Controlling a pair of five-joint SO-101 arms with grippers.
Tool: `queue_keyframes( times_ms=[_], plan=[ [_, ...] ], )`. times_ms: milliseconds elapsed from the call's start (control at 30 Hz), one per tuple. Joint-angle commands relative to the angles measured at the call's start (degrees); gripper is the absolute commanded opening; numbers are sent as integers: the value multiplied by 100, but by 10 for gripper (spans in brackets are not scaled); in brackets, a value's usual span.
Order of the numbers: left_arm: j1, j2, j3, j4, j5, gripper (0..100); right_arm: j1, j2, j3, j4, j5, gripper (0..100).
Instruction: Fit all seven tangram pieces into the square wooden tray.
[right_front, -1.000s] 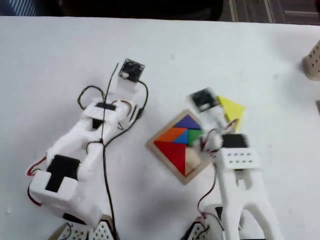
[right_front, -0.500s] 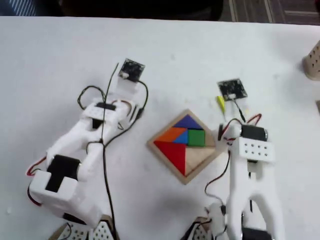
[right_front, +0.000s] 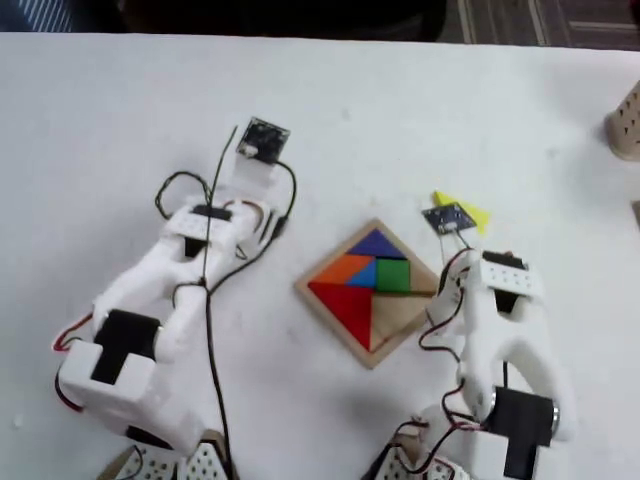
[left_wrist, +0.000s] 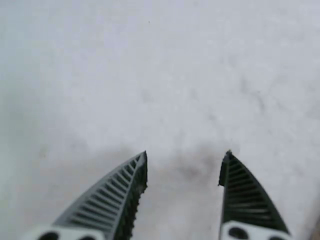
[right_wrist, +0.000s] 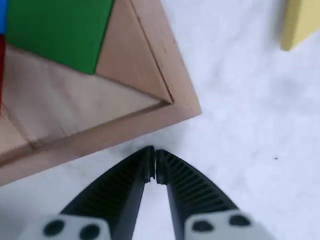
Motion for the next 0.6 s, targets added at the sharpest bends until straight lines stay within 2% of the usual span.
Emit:
queue_keyframes(
  times_ms=[0, 267, 567],
  plan=[
    [-31, -40, -273, 26, -79, 240, -435, 286, -466, -136, -352, 17],
    [-40, -40, -273, 18, -79, 240, -1147, 1112, -1468, -145, -879, 17],
    [-40, -40, -281, 9, -79, 240, -1745, 1402, -1952, -154, -879, 17]
  ],
)
